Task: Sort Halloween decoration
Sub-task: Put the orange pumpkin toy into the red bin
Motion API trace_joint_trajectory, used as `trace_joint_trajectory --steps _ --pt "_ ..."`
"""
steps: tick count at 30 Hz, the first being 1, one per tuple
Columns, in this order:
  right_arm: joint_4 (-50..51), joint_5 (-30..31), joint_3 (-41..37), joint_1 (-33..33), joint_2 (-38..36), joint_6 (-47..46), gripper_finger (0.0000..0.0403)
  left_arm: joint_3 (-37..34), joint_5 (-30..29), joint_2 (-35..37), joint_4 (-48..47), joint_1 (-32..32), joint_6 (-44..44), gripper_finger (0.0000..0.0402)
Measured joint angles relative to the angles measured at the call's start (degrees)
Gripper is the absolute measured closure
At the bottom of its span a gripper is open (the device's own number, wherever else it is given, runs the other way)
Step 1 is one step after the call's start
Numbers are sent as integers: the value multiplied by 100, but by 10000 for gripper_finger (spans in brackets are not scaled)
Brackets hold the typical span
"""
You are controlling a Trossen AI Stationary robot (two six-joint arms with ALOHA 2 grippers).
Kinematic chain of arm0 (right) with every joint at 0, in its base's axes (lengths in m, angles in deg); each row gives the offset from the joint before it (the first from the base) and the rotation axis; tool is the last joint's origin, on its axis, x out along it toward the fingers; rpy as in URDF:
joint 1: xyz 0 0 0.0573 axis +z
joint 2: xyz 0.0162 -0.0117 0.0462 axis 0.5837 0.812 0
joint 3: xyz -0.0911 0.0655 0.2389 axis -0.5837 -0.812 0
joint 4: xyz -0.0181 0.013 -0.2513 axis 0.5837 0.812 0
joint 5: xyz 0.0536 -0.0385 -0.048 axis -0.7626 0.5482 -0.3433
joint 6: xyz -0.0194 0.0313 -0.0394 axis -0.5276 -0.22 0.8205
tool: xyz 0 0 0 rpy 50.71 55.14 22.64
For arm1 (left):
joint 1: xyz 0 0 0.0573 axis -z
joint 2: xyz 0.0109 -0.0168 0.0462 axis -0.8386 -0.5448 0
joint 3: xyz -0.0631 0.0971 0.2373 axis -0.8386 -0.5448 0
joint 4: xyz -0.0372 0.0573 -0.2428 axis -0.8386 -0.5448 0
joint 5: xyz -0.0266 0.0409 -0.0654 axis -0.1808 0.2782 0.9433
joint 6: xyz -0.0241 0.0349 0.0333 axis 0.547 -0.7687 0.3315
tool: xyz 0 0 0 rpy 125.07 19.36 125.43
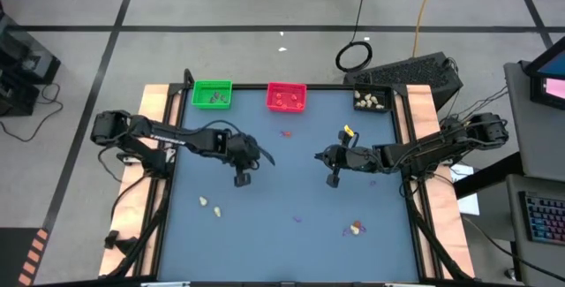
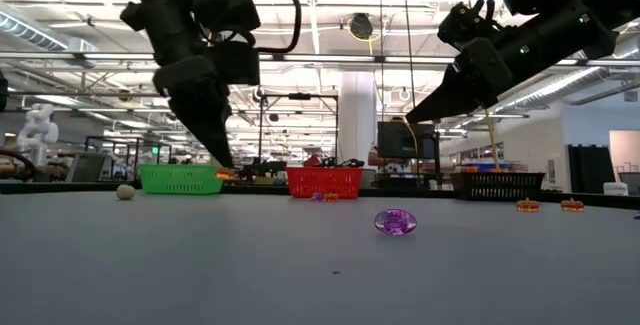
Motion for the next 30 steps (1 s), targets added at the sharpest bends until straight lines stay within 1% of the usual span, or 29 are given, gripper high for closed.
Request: trace_joint_trajectory --steps 8,17,19,22,25,28,30 --pt "-2 0 0 -1 0 0 403 0 233 0 123 -491 -267 401" --pt "-4 -32 0 -1 2 -18 403 0 284 0 220 -547 -285 401" --pt "-155 -169 0 -2 59 -107 403 0 286 0 260 -547 -285 401" --pt "-774 -267 2 -1 371 -122 403 0 287 0 318 -547 -287 401" --pt "-1523 -322 4 -1 901 -83 398 0 290 0 311 -547 -285 401" --pt "-2027 -321 91 -54 1474 -206 377 0 293 0 304 -547 -285 401" --pt "-2105 -318 274 -100 1851 -359 356 2 336 0 301 -547 -285 401"
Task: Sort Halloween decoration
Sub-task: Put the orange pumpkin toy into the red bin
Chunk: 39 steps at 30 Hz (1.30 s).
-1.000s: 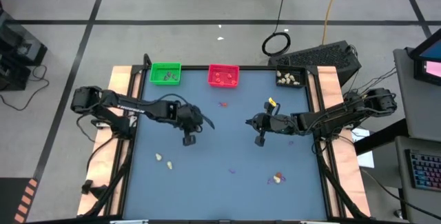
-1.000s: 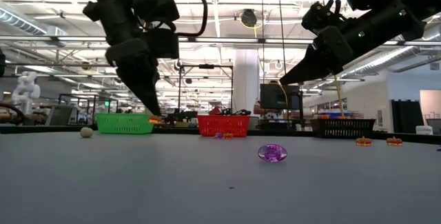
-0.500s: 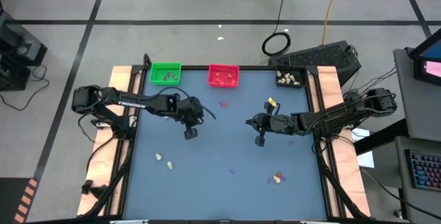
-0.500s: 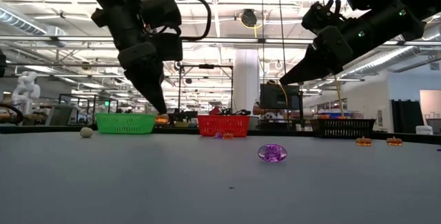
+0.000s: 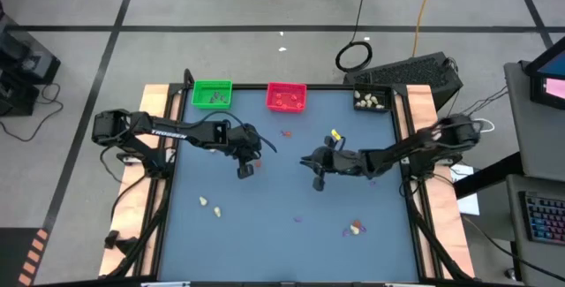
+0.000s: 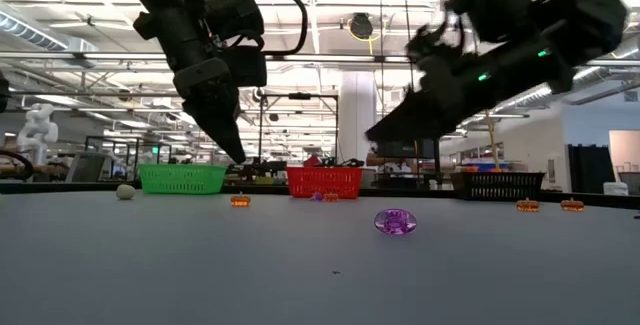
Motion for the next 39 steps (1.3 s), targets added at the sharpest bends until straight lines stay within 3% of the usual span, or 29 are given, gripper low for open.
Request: trace_joint_trajectory --steps 5,9,14,19,23,27,31,39 --pt "3 -164 828 -46 945 -36 285 -154 47 7 57 9 15 401" --pt "144 -449 1526 -170 1510 53 234 -637 -44 7 623 39 232 401" --pt "805 -451 2341 -381 2165 119 211 -1193 10 4 1404 -4 520 402" --pt "1346 -483 3105 -498 2688 164 255 -1326 402 4 1660 -221 965 401" --pt "1706 -930 3603 -511 3000 239 322 -1326 689 4 1661 -486 1417 389" --pt "1902 -1050 3914 -506 3223 257 388 -1326 845 4 1672 -693 1664 353" --pt "1863 -1050 4090 -537 3385 293 392 -1324 1357 -108 1749 -804 1917 312" --pt "1910 -1103 4214 -618 3455 315 401 -1319 1637 -572 2098 -883 1969 266"
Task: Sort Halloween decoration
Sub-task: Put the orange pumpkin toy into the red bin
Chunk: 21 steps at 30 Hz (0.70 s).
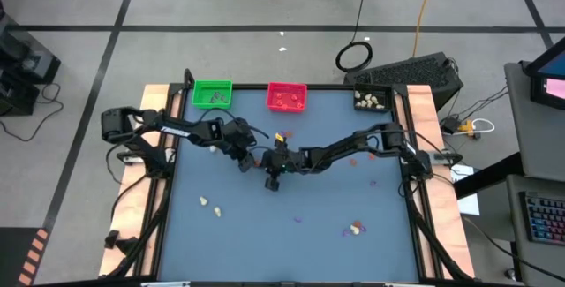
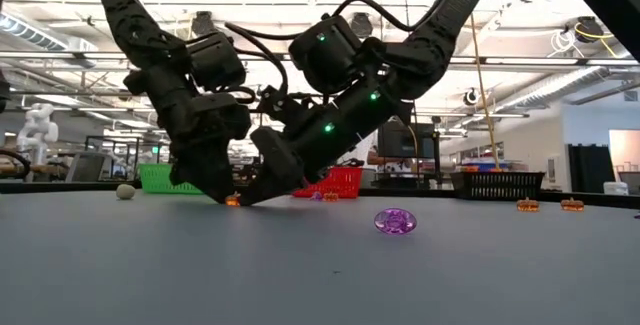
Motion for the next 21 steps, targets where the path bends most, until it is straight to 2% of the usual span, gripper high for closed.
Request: trace_joint_trajectory --steps 7,16,21 --pt "41 -229 -1 -100 0 19 402 -12 432 -36 320 -96 -4 264" --pt "5 -249 -1 -136 7 44 402 -6 651 -53 538 -98 -25 265" --pt "13 -246 -1 -136 7 44 402 -8 651 -51 553 -103 -52 289"
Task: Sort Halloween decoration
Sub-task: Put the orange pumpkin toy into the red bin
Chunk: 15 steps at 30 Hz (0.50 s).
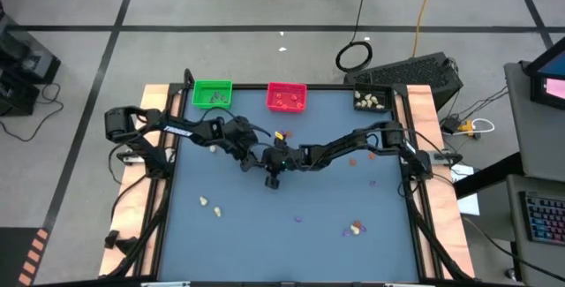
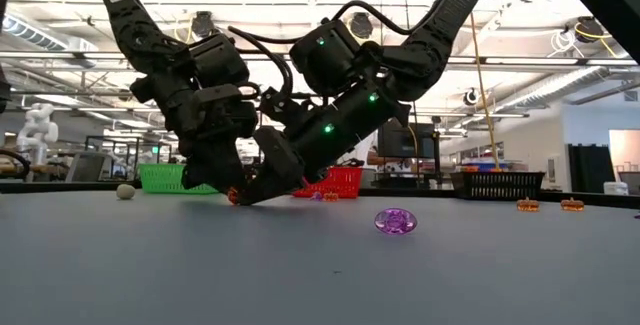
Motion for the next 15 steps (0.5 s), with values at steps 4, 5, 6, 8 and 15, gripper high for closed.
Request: trace_joint_trajectory --steps 4,5,6,8,15 --pt "6 0 0 0 0 -1 403 0 -6 6 0 0 -111 332" --pt "6 2 0 0 0 -1 403 0 -8 9 -4 0 -144 342" --pt "8 2 0 0 0 -1 403 0 -12 14 -10 0 -162 351" --pt "10 3 0 0 0 -1 403 3 -59 23 -43 2 -263 363" --pt "10 8 0 0 0 1 403 12 -189 51 -91 11 -417 370"
